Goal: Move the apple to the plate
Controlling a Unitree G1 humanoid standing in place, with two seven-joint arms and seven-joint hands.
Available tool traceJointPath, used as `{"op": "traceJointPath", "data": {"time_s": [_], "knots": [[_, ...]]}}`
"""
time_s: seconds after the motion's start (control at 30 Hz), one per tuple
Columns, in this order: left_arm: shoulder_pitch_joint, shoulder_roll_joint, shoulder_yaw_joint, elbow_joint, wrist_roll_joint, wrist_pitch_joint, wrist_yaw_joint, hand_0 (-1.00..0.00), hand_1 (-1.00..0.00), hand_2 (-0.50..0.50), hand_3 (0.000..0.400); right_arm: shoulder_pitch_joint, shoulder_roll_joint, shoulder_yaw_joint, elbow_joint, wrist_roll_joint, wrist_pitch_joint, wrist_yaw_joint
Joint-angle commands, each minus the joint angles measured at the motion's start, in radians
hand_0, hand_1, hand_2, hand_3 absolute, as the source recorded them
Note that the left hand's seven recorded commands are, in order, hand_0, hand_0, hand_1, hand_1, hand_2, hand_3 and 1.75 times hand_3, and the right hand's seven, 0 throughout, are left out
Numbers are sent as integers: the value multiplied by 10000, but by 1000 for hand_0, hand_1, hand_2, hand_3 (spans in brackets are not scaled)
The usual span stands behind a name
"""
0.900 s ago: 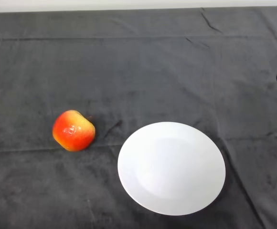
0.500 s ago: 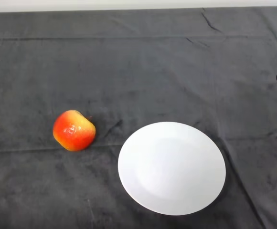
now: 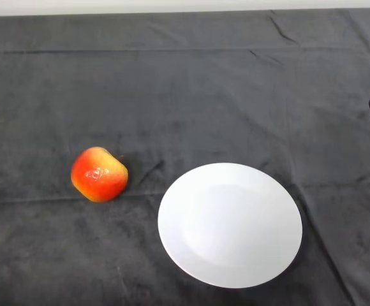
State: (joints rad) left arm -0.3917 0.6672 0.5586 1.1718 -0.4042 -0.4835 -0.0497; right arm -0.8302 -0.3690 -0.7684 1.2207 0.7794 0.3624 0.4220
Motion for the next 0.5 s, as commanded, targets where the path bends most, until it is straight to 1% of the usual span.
{"op": "traceJointPath", "data": {"time_s": [0.03, 0.13, 0.2, 0.5], "knots": [[-608, 268, -262, -487, 256, -310, -302, 0, 0, 0, 0, -153, -185, -176, -42, 1, 23, 40], [-618, 140, -499, -465, 398, -476, -882, 0, 0, 0, 0, -153, -185, -176, -43, 1, 23, 39], [-624, 93, -653, -446, 460, -537, -1398, 0, 0, 0, 0, -152, -184, -175, -44, 1, 23, 39], [-802, -82, -1320, -387, 675, -561, -3618, 0, 0, 0, 0, -152, -184, -175, -45, 1, 23, 38]]}}
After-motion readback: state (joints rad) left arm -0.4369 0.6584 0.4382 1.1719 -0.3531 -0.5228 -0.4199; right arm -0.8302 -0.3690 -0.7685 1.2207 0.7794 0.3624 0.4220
